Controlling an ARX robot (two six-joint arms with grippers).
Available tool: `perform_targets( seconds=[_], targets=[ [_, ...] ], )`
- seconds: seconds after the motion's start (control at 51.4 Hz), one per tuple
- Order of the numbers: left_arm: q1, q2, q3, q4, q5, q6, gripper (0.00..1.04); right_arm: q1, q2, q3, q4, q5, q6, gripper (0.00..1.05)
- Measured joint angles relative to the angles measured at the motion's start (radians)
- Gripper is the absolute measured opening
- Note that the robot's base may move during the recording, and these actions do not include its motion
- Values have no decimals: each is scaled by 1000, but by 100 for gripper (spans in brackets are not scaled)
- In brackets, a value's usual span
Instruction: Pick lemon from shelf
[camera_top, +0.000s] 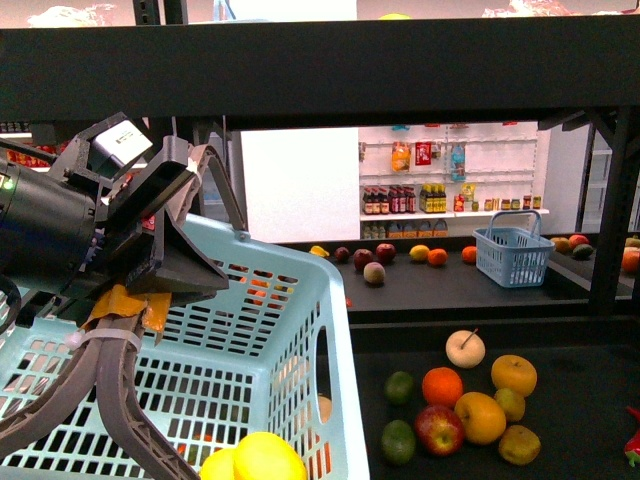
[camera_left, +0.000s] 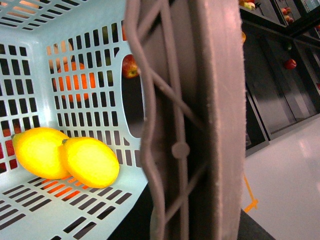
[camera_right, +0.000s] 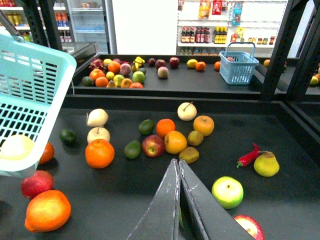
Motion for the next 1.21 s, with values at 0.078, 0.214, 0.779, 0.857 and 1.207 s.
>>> perform_targets(
  seconds=[0.078, 0.214, 0.779, 0.857, 1.207],
  targets=[
    [0, 0, 0, 0, 0, 0, 14, 0, -8, -9, 3, 0, 0, 2],
    [0, 0, 0, 0, 0, 0, 14, 0, -16, -21, 5, 0, 0, 2],
    [1, 0, -95, 296, -29, -161, 14, -1, -56, -52, 10, -2, 0, 52],
    [21, -5, -94, 355, -44, -222, 14, -1, -56, -52, 10, -1, 0, 71],
    [225, -7, -44, 355, -358, -544, 14, -1, -57, -52, 10, -2, 2, 97]
  ],
)
